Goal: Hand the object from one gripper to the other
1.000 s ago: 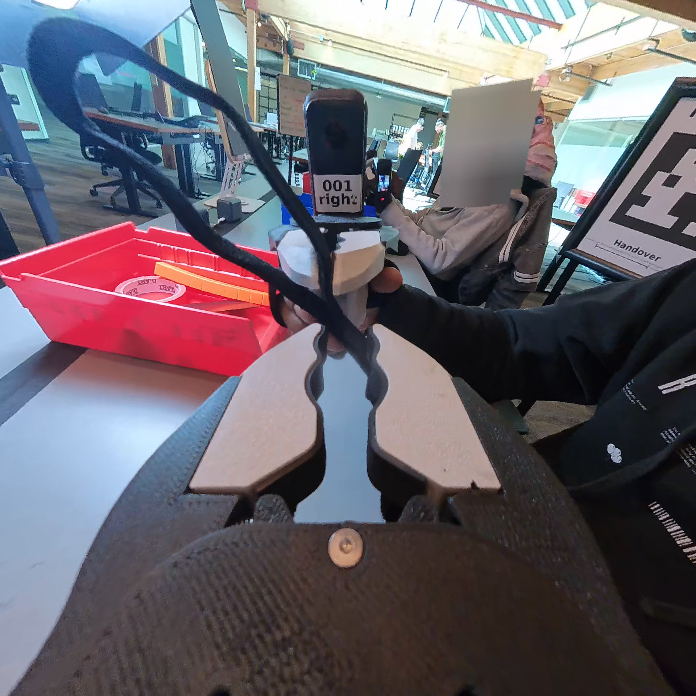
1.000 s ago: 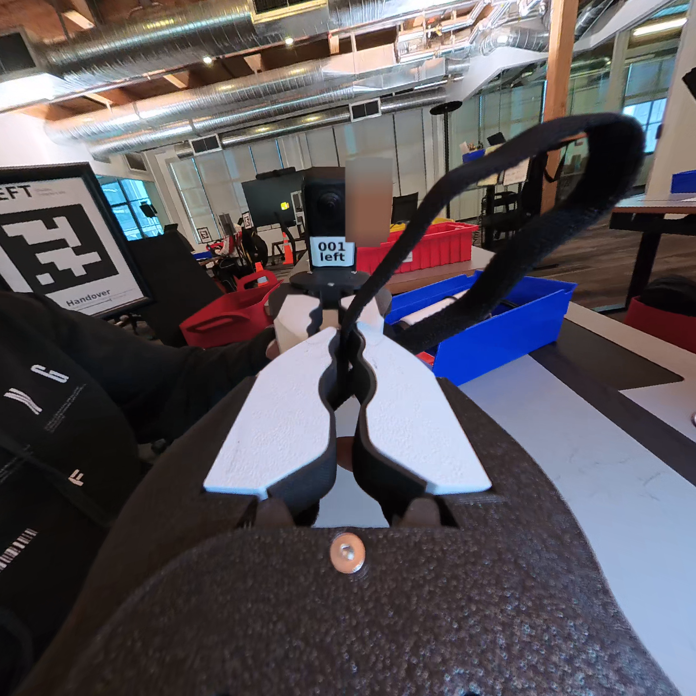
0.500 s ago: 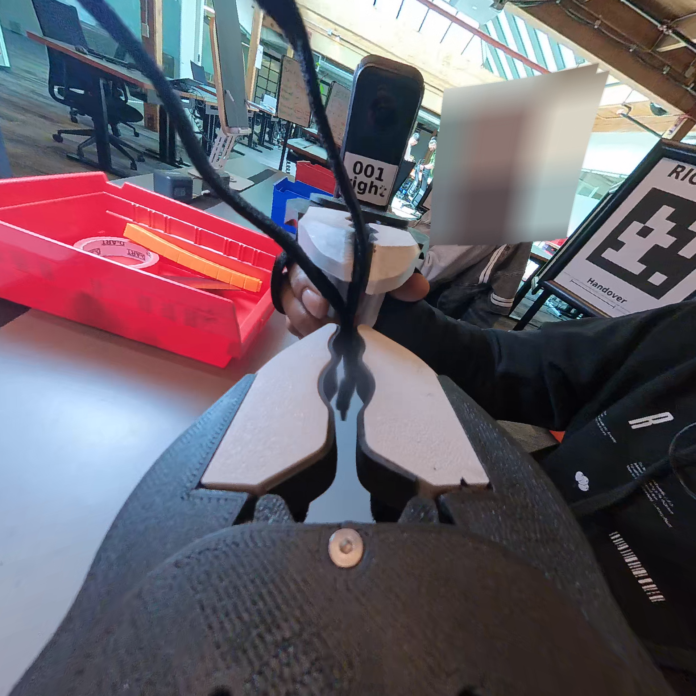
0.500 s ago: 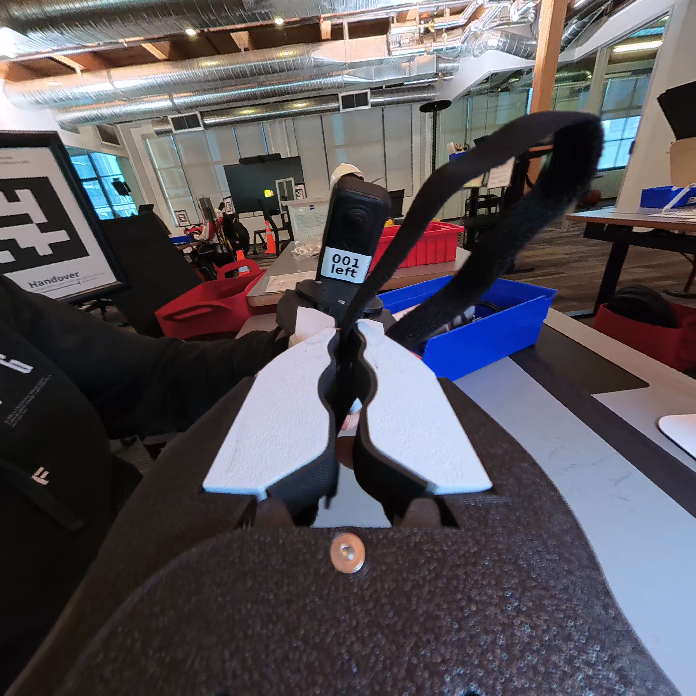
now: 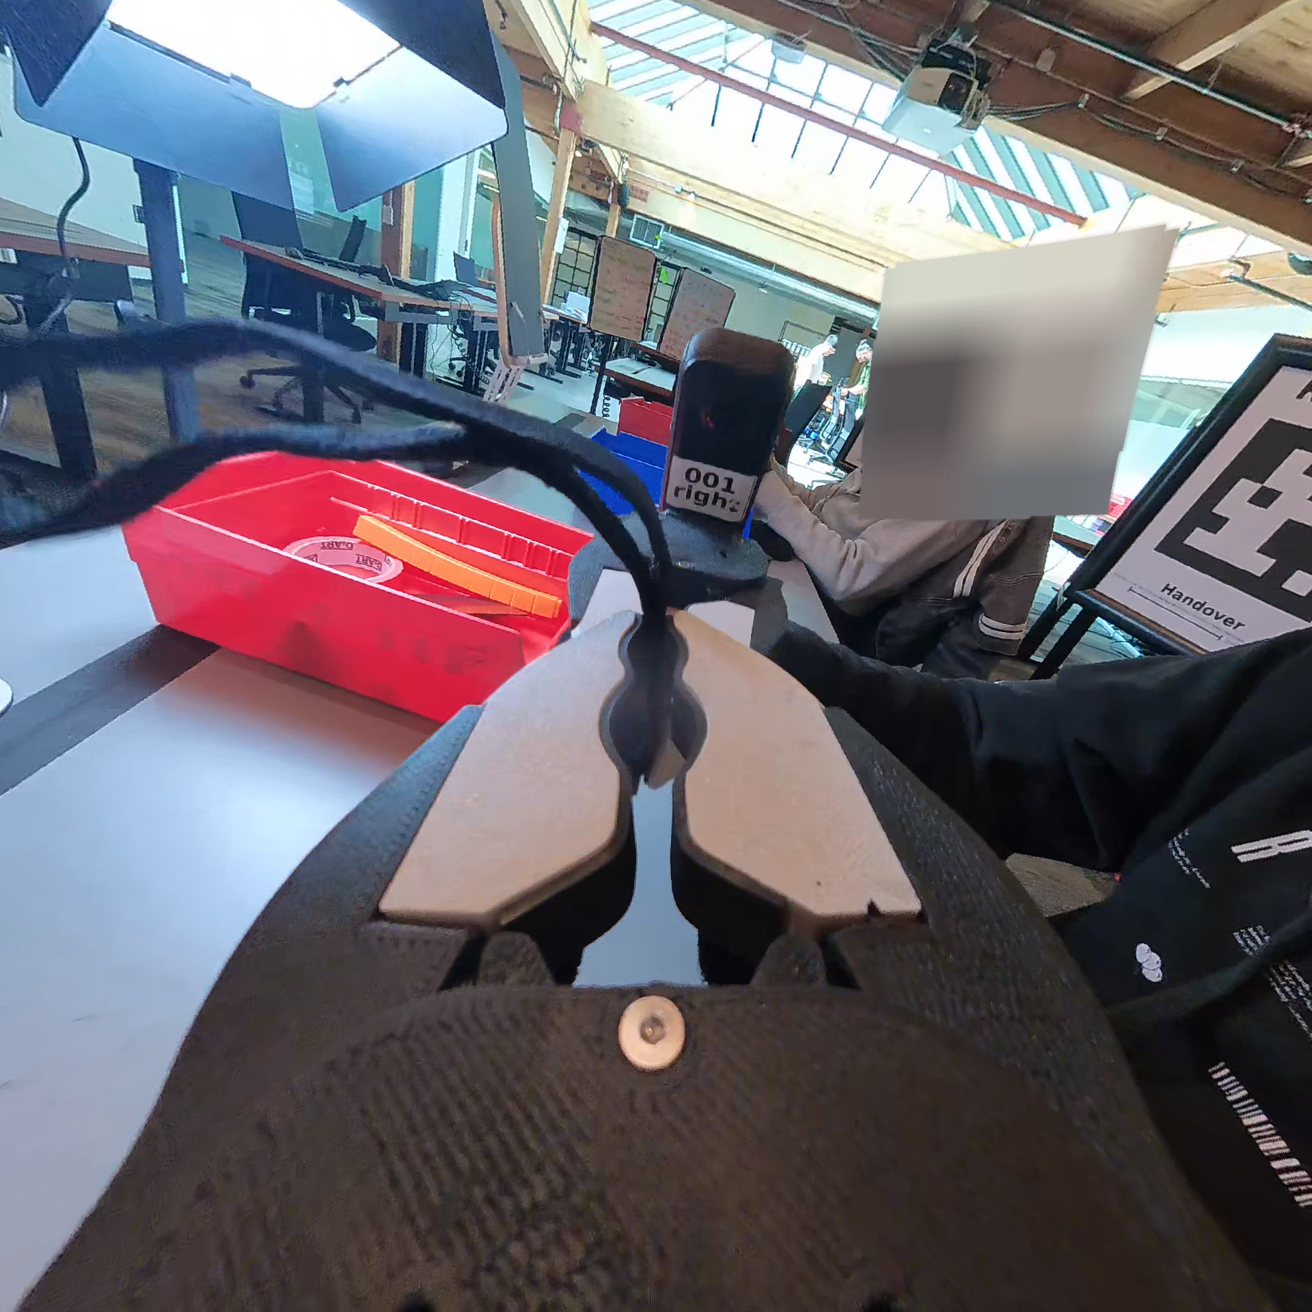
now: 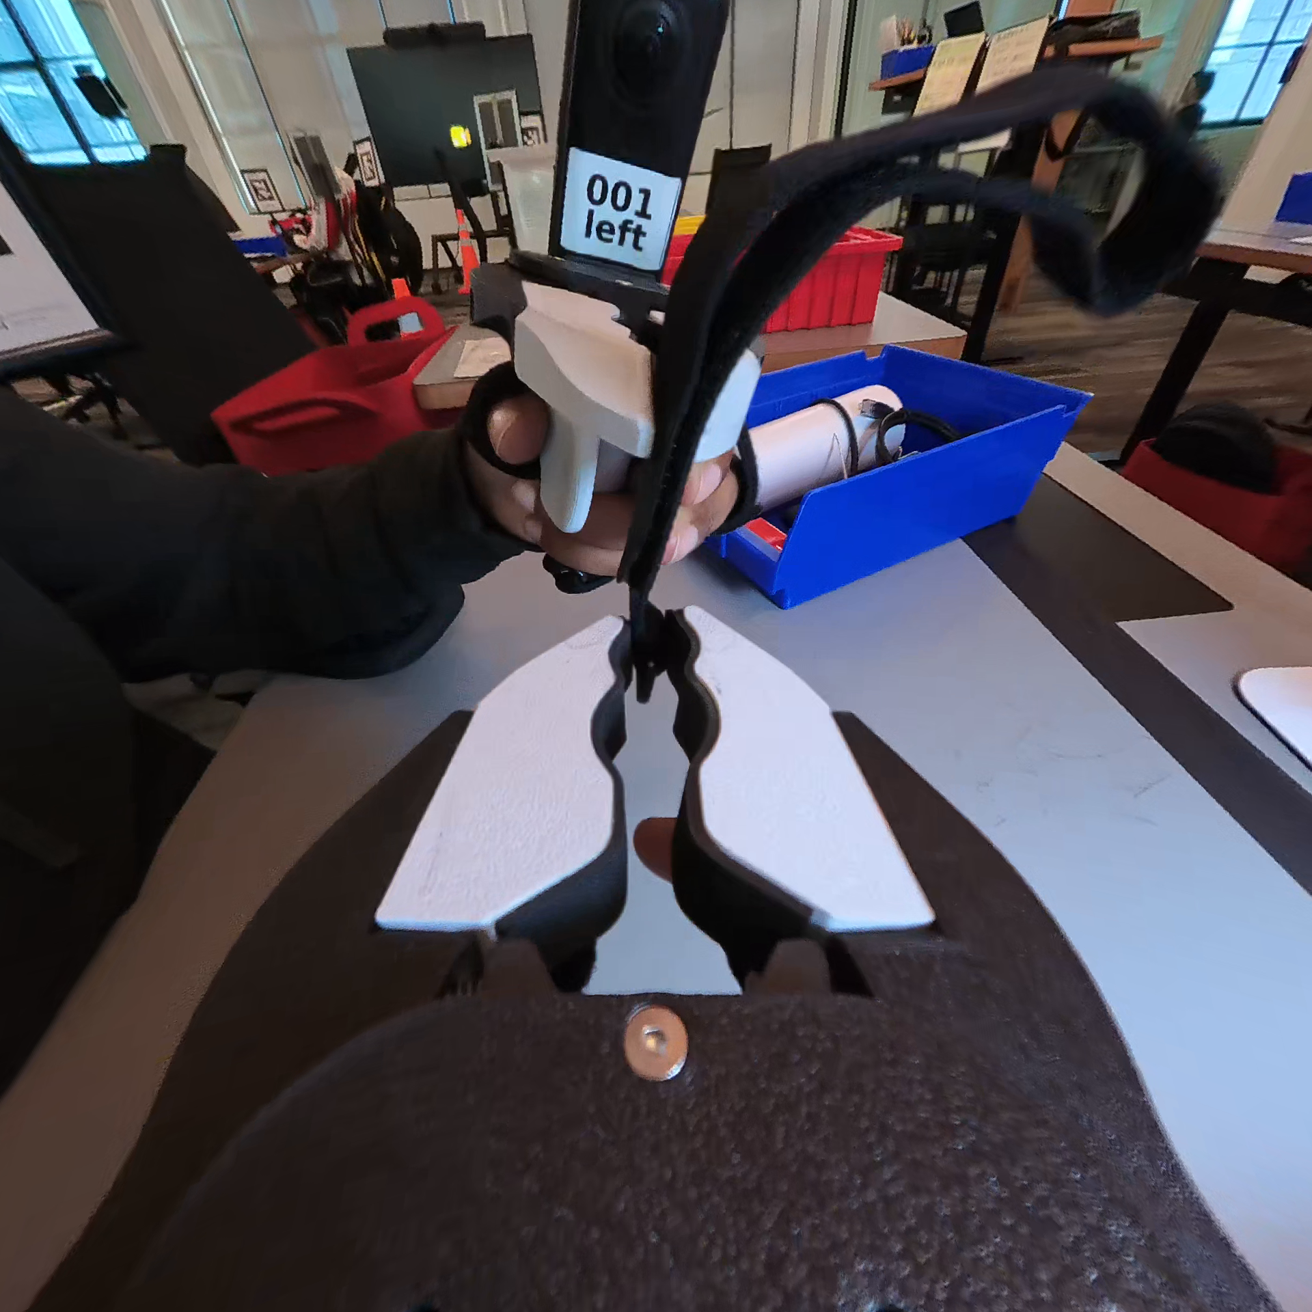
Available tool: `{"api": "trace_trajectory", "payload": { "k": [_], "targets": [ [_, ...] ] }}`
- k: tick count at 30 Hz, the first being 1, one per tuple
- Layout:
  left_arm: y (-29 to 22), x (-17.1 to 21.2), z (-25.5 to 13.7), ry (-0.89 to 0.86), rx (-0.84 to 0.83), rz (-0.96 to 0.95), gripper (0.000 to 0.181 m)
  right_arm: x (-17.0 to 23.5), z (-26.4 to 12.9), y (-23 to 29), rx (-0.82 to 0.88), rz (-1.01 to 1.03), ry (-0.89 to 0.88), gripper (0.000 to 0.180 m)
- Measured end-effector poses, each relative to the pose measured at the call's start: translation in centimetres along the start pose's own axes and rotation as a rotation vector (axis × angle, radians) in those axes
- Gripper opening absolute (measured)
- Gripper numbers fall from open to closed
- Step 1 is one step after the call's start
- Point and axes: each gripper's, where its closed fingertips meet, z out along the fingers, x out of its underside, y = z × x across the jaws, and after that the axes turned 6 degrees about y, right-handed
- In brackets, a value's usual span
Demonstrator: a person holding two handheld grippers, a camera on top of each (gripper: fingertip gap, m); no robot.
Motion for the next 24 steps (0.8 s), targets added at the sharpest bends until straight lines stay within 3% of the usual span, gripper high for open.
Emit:
{"api": "trace_trajectory", "payload": {
  "k": [5,8,11,18,24],
  "targets": [
    [-1.2,-0.6,0.0,-0.036,0.029,0.058,0.005,-1.0,-0.3,0.2,0.01,-0.018,-0.051,0.008],
    [-2.1,0.3,0.8,0.037,-0.006,0.188,0.022,-3.0,-1.2,0.7,-0.017,-0.02,-0.175,0.008],
    [-2.6,0.2,1.0,0.027,-0.013,0.246,0.023,-4.1,-2.2,1.0,-0.017,-0.036,-0.24,0.008],
    [-1.9,0.1,0.6,0.005,0.017,0.146,0.02,-3.9,-2.1,1.0,0.023,-0.106,-0.211,0.008],
    [-0.8,0.2,0.5,-0.014,0.077,-0.069,0.024,-2.3,-0.6,0.0,0.216,-0.302,-0.041,0.008]
  ]
}}
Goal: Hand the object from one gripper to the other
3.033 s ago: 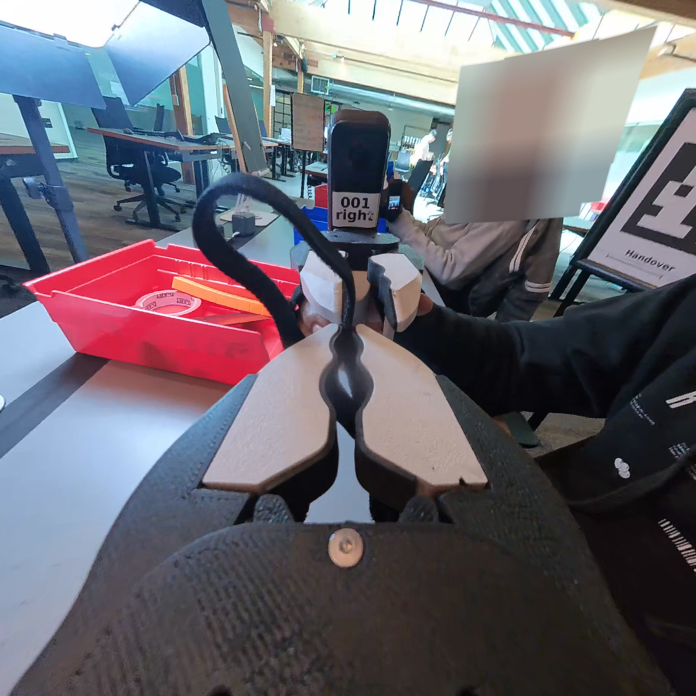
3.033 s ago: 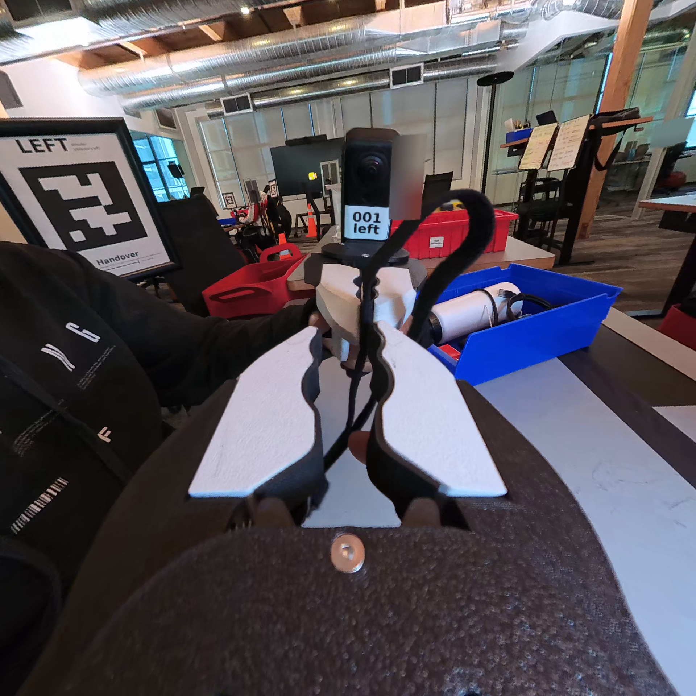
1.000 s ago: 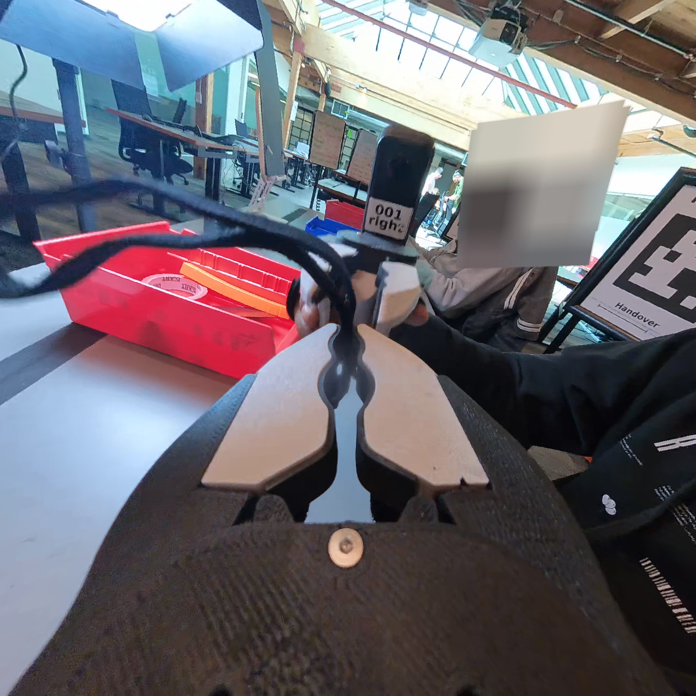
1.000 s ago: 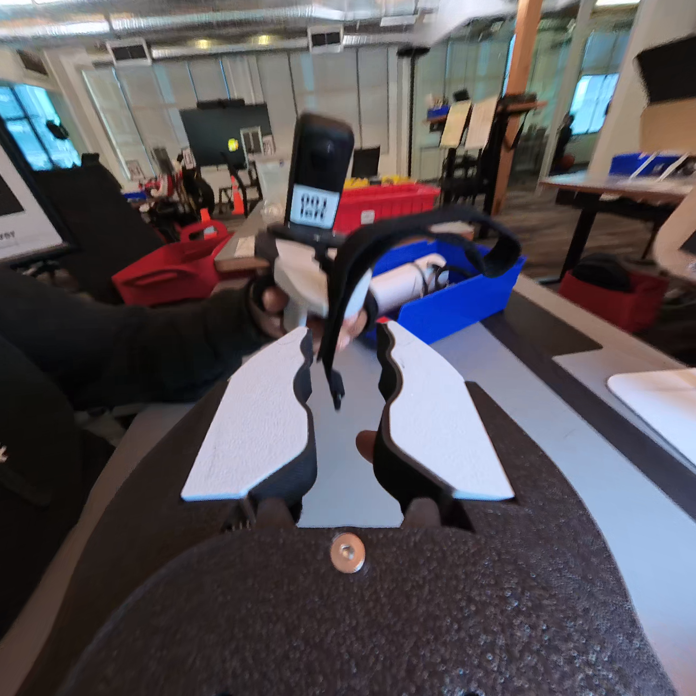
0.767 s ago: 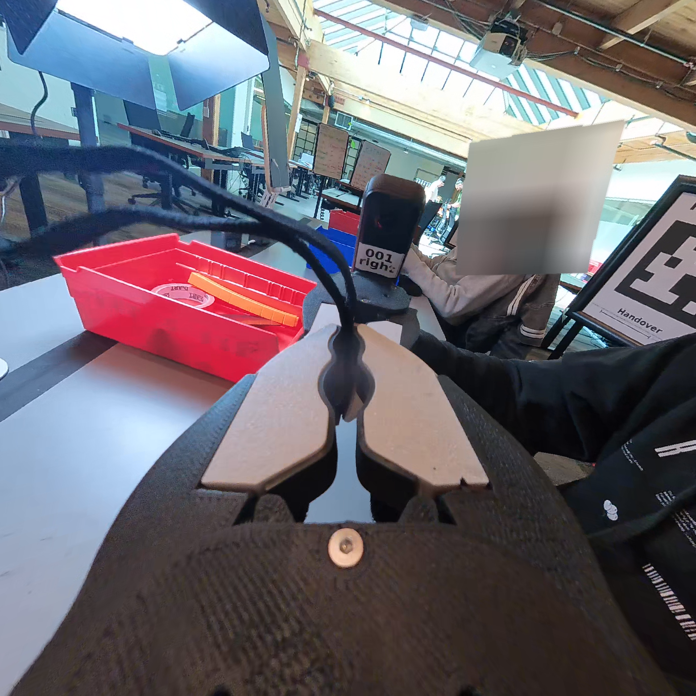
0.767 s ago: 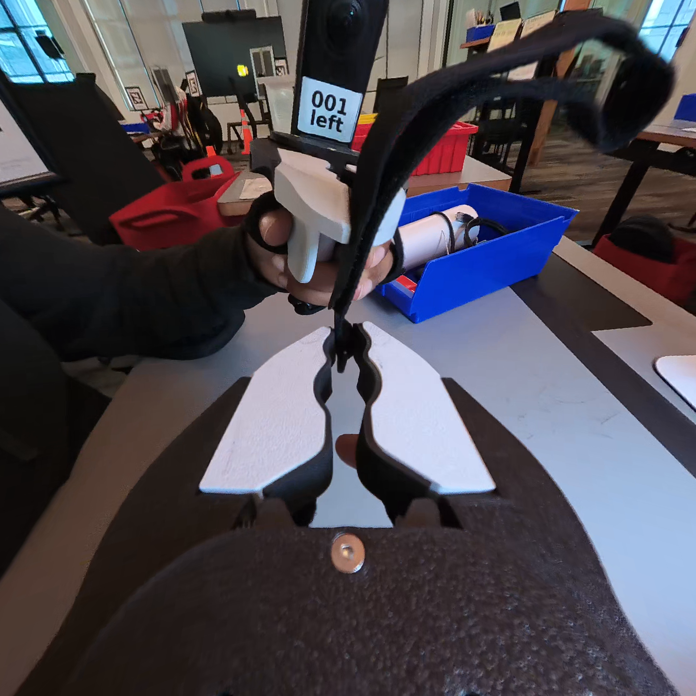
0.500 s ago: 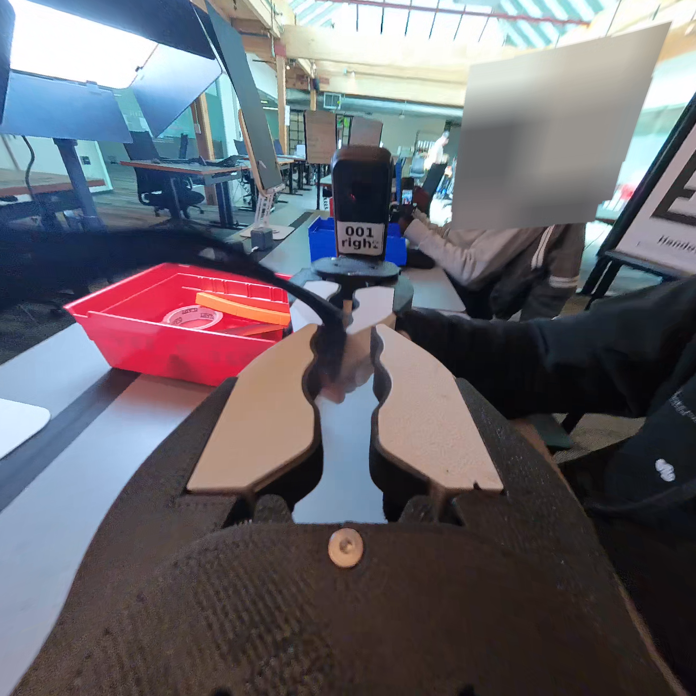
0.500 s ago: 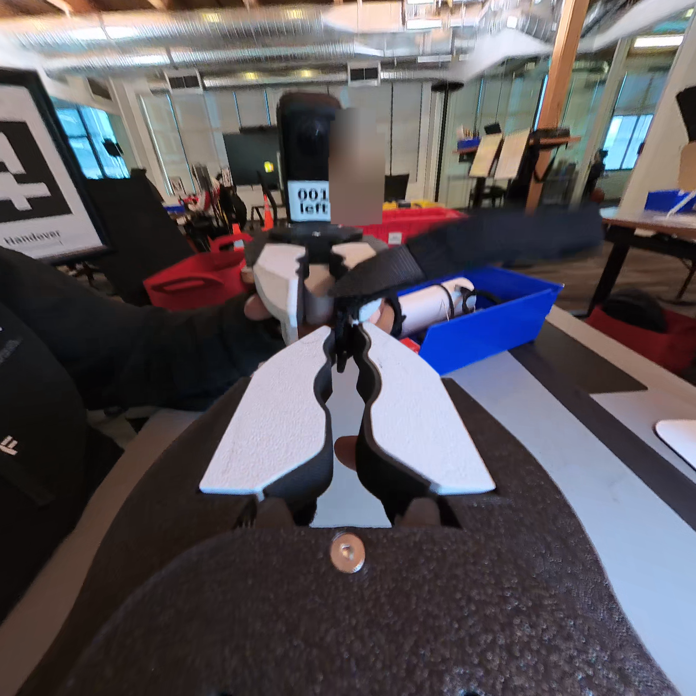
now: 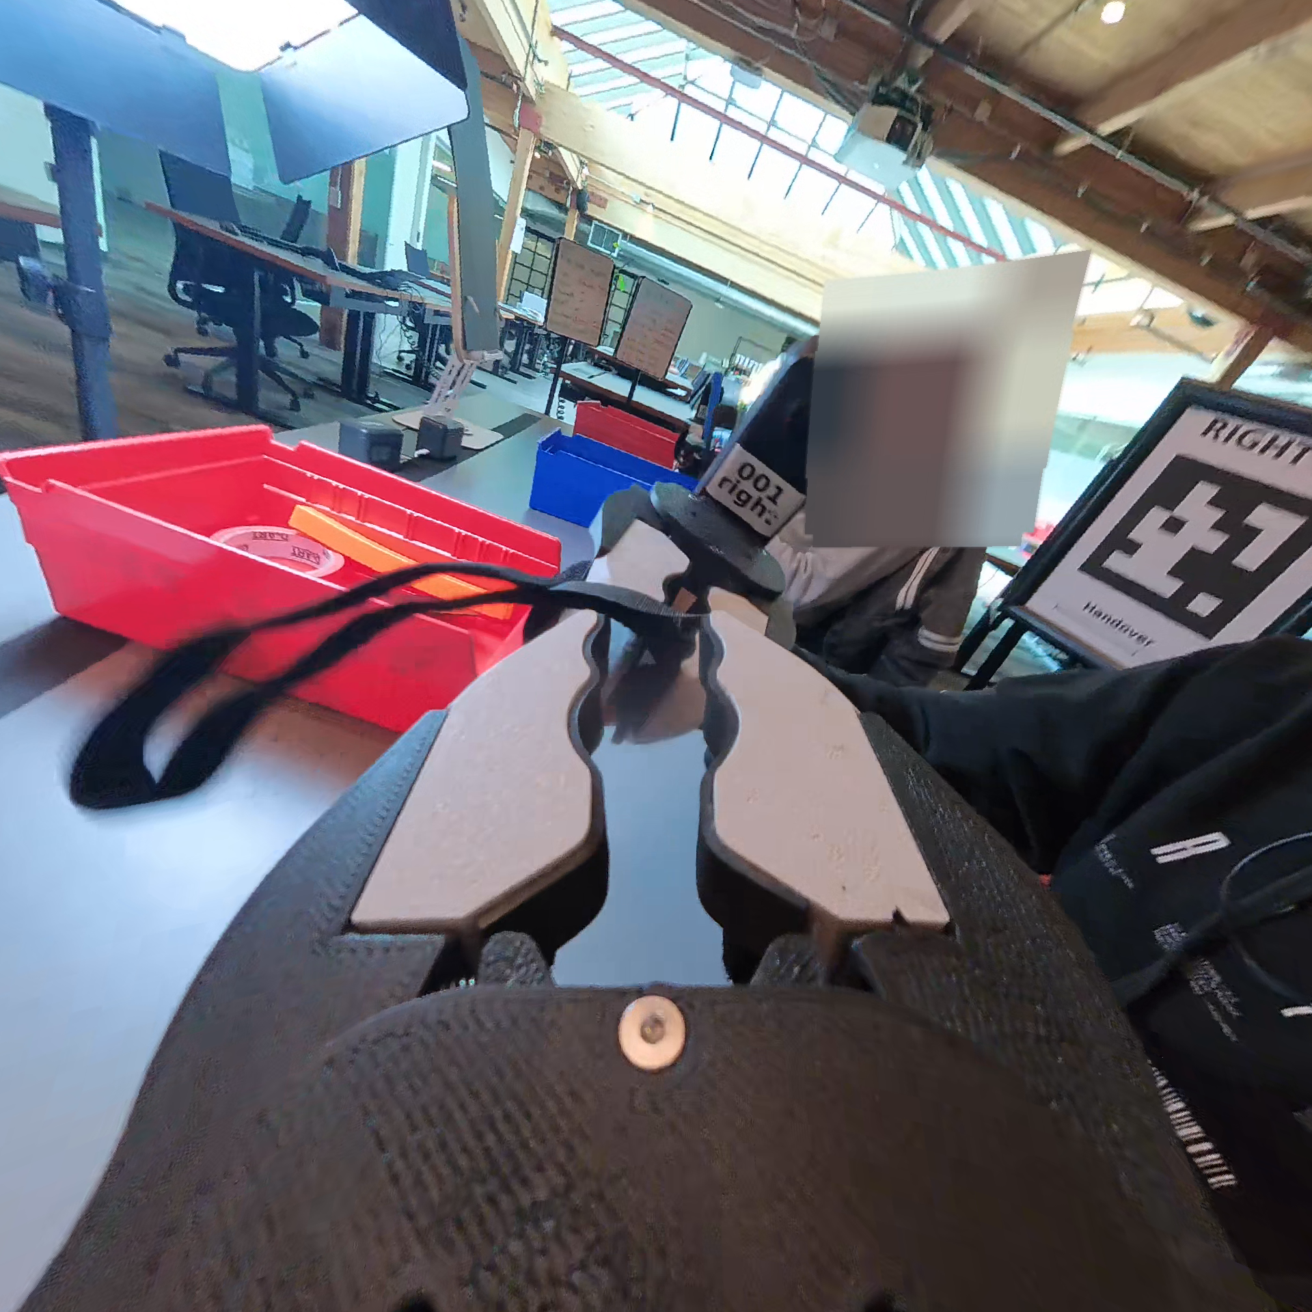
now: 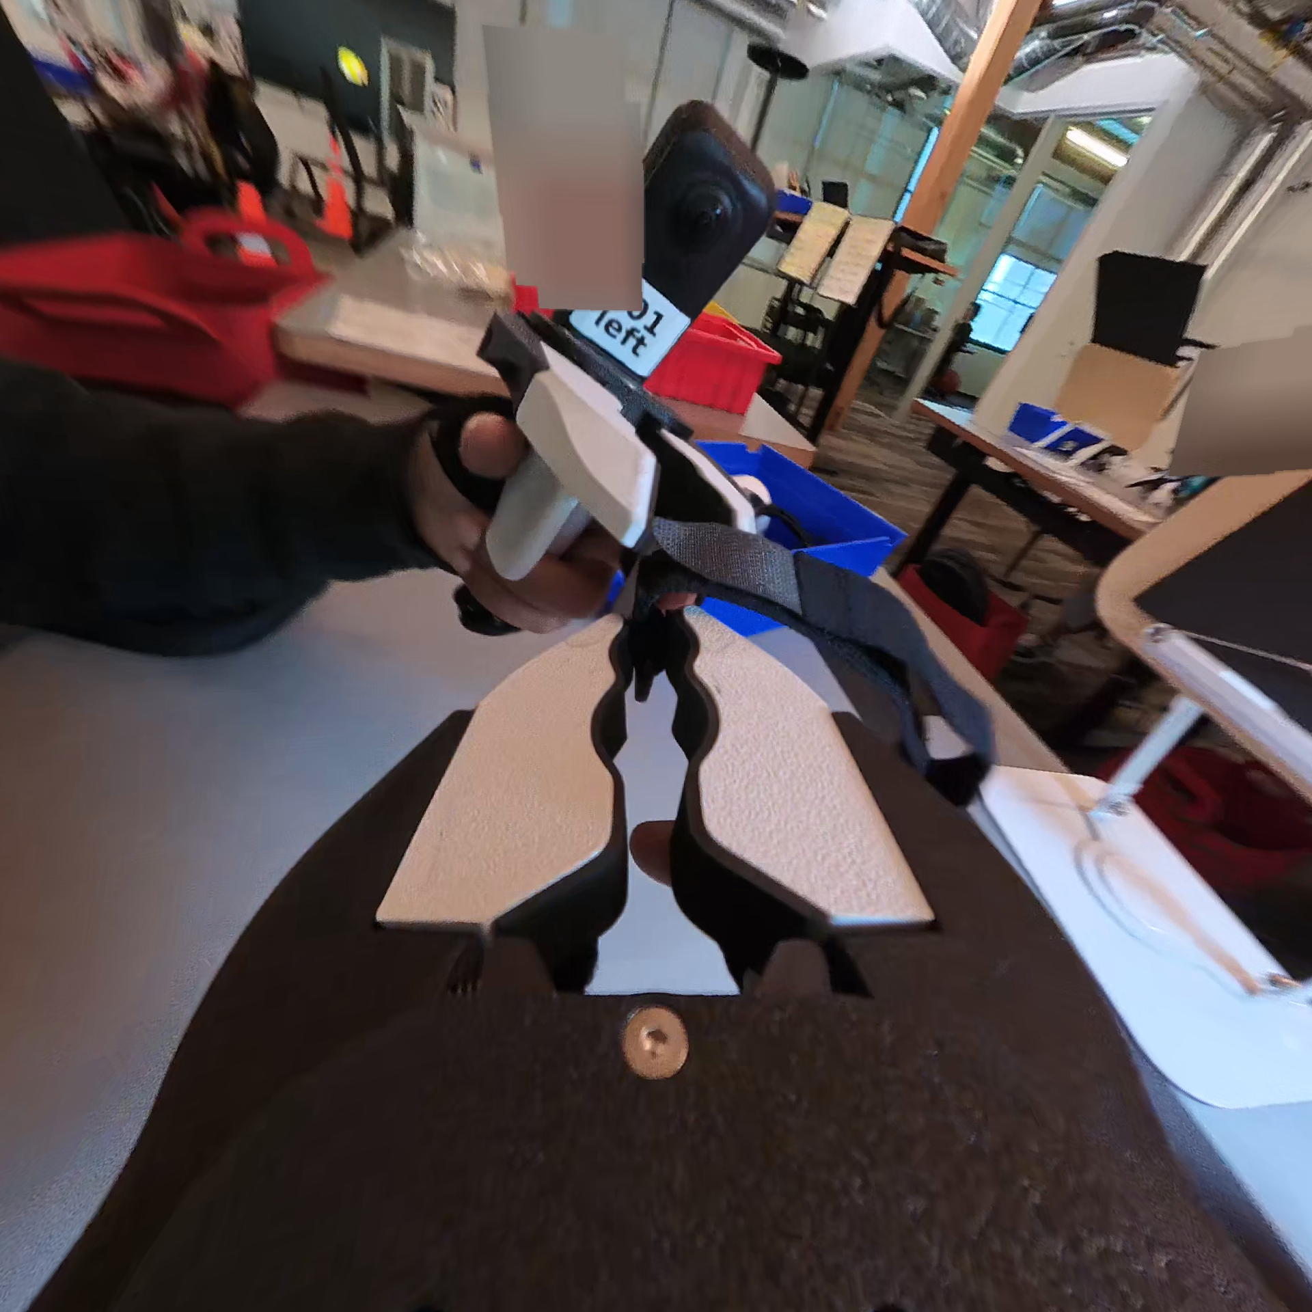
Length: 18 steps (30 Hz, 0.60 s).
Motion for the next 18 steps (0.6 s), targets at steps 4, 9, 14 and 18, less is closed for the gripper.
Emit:
{"api": "trace_trajectory", "payload": {
  "k": [4,9,14,18],
  "targets": [
    [0.6,0.2,0.0,-0.005,-0.009,-0.042,0.023,1.5,0.7,-0.5,0.082,-0.102,0.115,0.008],
    [1.0,0.5,0.3,0.0,-0.024,-0.051,0.02,2.4,0.9,-0.8,0.098,-0.116,0.141,0.008],
    [1.5,1.2,0.6,0.028,-0.07,0.032,0.004,3.1,1.0,-0.5,0.067,-0.103,0.171,0.008],
    [1.0,0.9,0.3,0.053,-0.138,0.231,0.004,2.7,0.8,0.2,-0.047,0.03,0.106,0.024]
  ]
}}
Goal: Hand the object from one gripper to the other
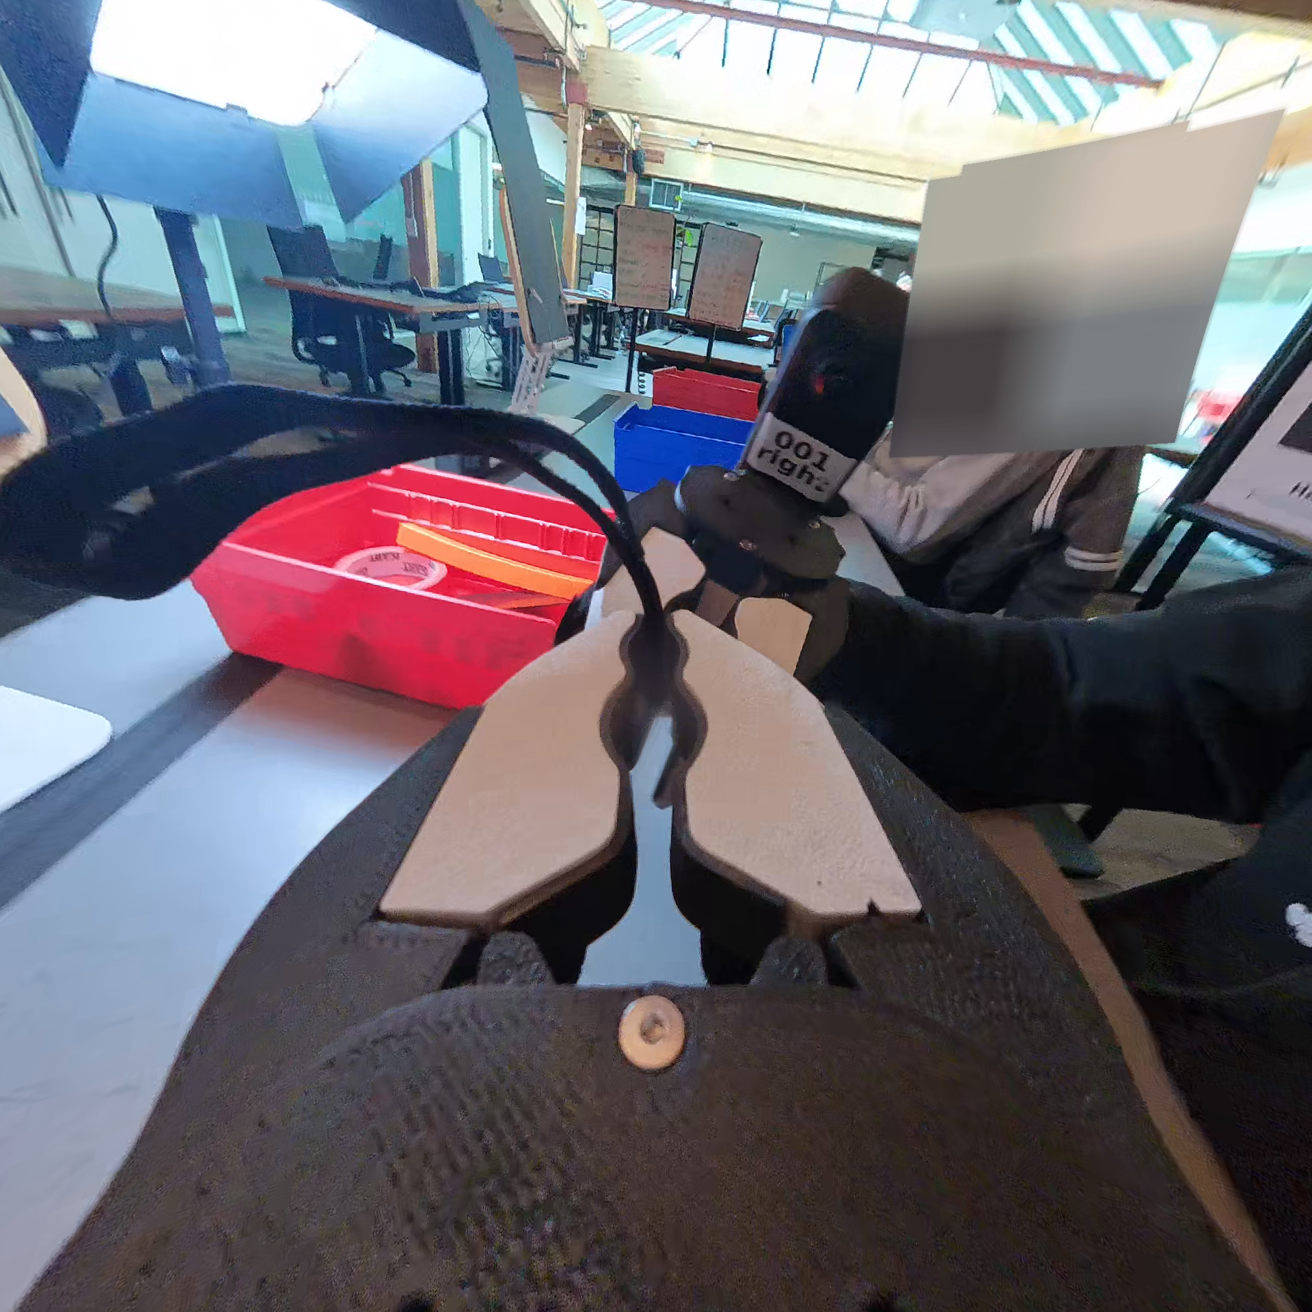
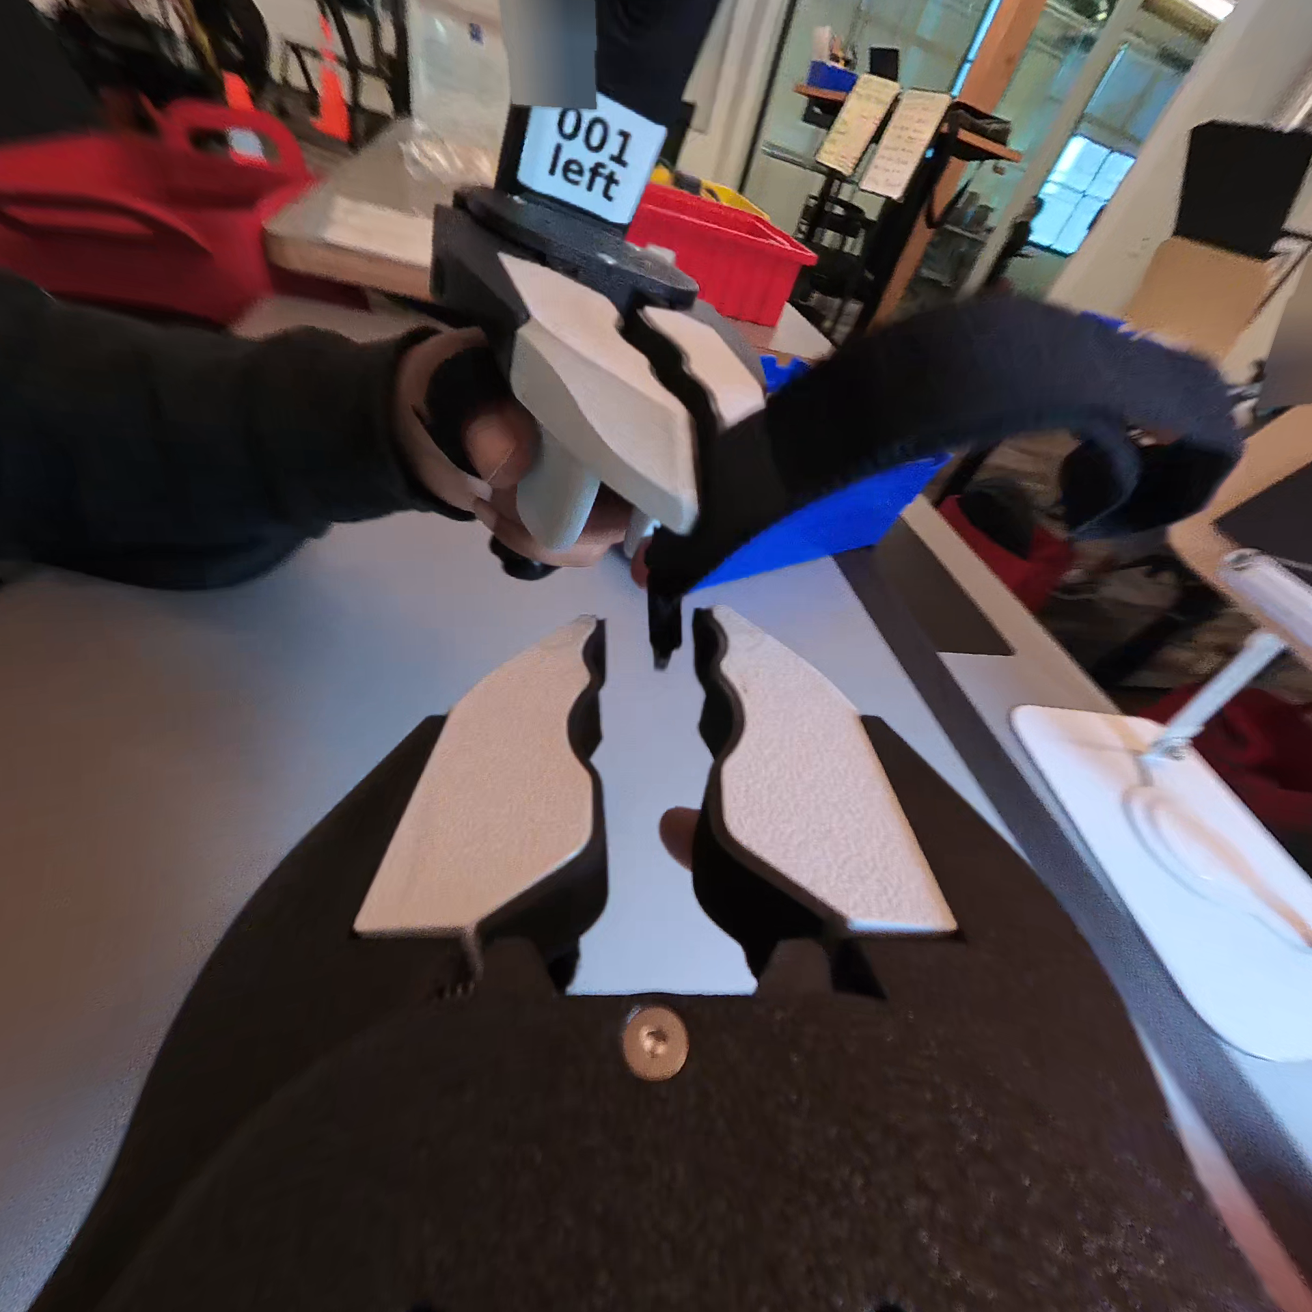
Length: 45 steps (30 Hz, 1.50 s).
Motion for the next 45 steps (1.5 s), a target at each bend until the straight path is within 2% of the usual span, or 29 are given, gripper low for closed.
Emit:
{"api": "trace_trajectory", "payload": {
  "k": [3,7,10,11,12,16,18,21,28,35,45],
  "targets": [
    [-0.8,-0.7,-0.6,-0.012,0.0,0.092,0.004,-0.5,-0.8,0.2,-0.102,0.119,-0.075,0.041],
    [-1.5,-0.1,-0.5,0.038,0.015,0.185,0.004,-3.0,-3.1,-0.1,-0.22,0.271,-0.277,0.045],
    [-1.6,1.3,0.3,0.105,0.013,0.221,0.004,-4.3,-4.2,0.0,-0.264,0.307,-0.351,0.036],
    [-1.6,1.7,0.6,0.121,0.012,0.221,0.004,-4.6,-4.4,-0.2,-0.259,0.312,-0.367,0.022],
    [-1.6,1.9,0.7,0.125,0.016,0.213,0.004,-4.5,-4.5,-0.3,-0.243,0.302,-0.363,0.006],
    [-1.1,2.3,0.4,0.138,0.02,0.174,0.005,-4.0,-4.1,-0.3,-0.205,0.248,-0.314,0.005],
    [-1.1,1.7,-0.2,0.11,0.033,0.157,0.017,-3.8,-3.9,-0.1,-0.199,0.23,-0.296,0.005],
    [-1.5,0.6,-0.9,0.062,0.078,0.101,0.024,-3.3,-3.6,0.2,-0.195,0.192,-0.262,0.005],
    [-1.7,-0.4,-0.6,0.007,0.098,0.01,0.019,-2.2,-2.3,1.5,-0.207,0.108,-0.187,0.005],
    [-1.1,-0.5,-1.0,-0.013,0.101,-0.02,0.013,-2.5,-2.5,1.7,-0.214,0.088,-0.207,0.005],
    [-1.3,-0.4,-0.7,0.009,0.067,0.024,0.016,-2.3,-2.2,1.8,-0.211,0.081,-0.192,0.005]
  ]
}}
